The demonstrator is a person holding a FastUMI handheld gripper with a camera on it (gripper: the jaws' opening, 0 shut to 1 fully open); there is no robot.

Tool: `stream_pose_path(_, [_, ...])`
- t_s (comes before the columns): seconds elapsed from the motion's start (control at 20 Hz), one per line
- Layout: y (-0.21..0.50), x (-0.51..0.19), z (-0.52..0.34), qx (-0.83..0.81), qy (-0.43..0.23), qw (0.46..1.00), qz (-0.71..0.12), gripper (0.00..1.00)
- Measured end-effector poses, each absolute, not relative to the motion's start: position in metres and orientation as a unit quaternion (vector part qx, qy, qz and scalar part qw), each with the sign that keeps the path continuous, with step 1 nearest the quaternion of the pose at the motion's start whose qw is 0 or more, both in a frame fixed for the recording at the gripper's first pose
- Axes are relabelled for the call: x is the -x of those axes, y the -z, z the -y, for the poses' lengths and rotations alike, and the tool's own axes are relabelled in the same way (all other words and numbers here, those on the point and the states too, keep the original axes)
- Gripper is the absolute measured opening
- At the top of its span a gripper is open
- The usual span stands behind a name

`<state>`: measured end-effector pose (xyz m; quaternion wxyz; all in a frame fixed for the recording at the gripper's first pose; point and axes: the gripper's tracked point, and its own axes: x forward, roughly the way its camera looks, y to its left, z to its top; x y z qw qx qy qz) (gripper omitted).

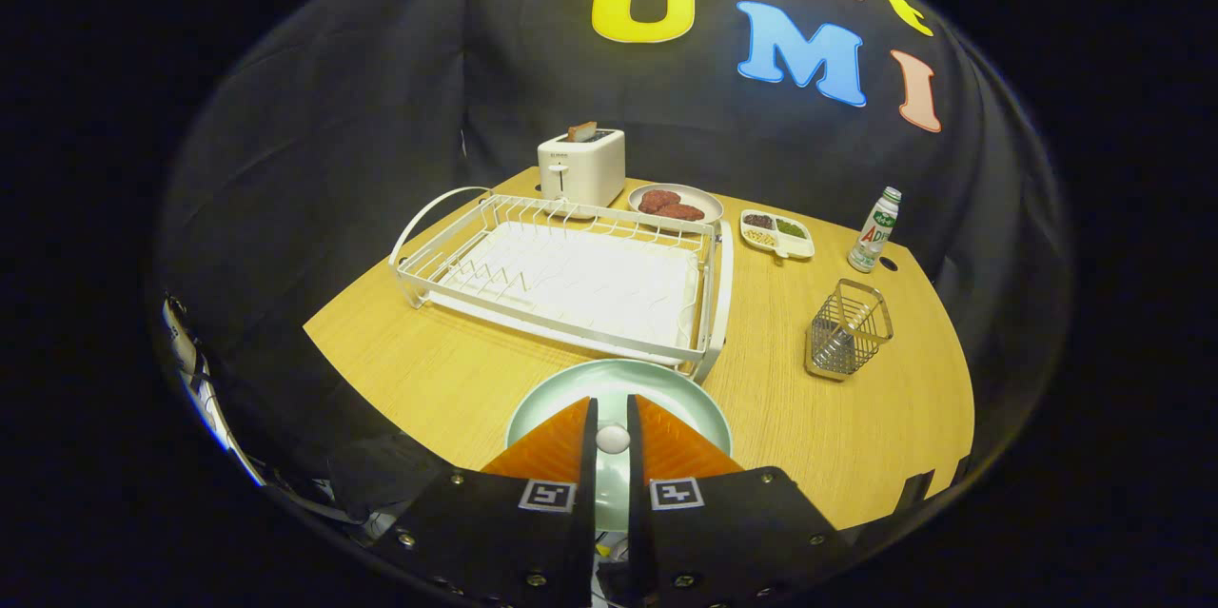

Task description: Take the plate from the dish rack, then take the spoon from the basket and place it into the plate.

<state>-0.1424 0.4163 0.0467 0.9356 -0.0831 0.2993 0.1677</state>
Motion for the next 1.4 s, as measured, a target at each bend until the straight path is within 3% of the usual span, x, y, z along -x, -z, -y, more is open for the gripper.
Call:
stream_pose_path(0.25, [-0.074, 0.125, -0.396, 0.093, -0.146, 0.952, -0.253, 0.21])
stream_pose_path(0.3, [-0.079, 0.119, -0.391, 0.092, -0.136, 0.955, -0.247, 0.27])
stream_pose_path(0.35, [-0.079, 0.114, -0.387, 0.088, -0.133, 0.956, -0.247, 0.45])
stream_pose_path(0.75, [-0.096, 0.084, -0.363, 0.081, -0.123, 0.963, -0.223, 0.47])
stream_pose_path(1.4, [-0.312, 0.030, -0.212, 0.061, 0.023, 0.997, 0.044, 0.46])
